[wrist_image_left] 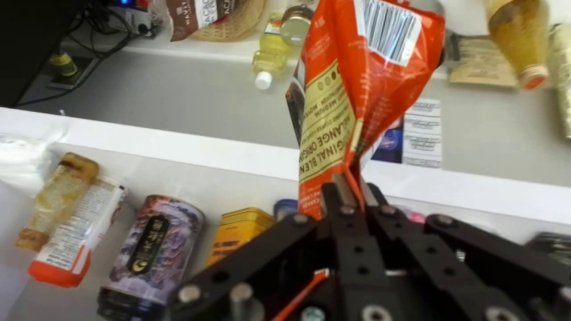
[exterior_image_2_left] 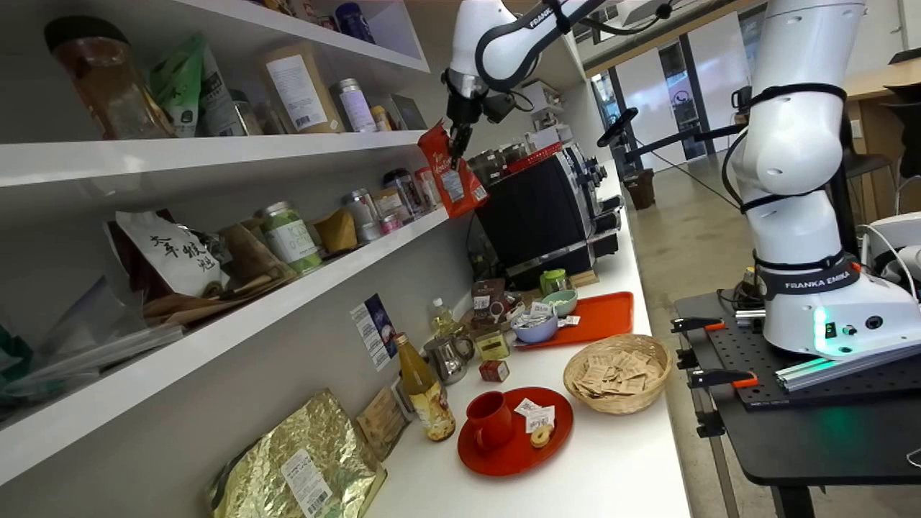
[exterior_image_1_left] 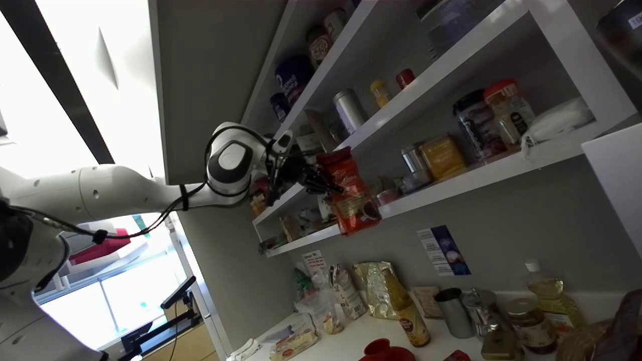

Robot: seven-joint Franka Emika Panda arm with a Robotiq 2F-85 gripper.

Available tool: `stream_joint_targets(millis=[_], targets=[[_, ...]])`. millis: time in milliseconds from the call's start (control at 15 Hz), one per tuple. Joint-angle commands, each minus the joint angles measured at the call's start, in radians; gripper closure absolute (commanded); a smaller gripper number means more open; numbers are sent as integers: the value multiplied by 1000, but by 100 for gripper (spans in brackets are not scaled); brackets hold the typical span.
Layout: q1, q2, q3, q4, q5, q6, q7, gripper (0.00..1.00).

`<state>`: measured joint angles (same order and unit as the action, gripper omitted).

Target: Put the orange packet on the counter.

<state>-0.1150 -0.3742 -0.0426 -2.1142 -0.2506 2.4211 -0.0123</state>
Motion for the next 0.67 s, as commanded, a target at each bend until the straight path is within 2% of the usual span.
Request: stream_joint_targets(millis=[0,200,600], targets=[[103,-91,8,-103,99,-50,-114,100],[196,-90,32,-147,162,-60,-189,100],[357,47,105,-154,260,-60,-304,100]])
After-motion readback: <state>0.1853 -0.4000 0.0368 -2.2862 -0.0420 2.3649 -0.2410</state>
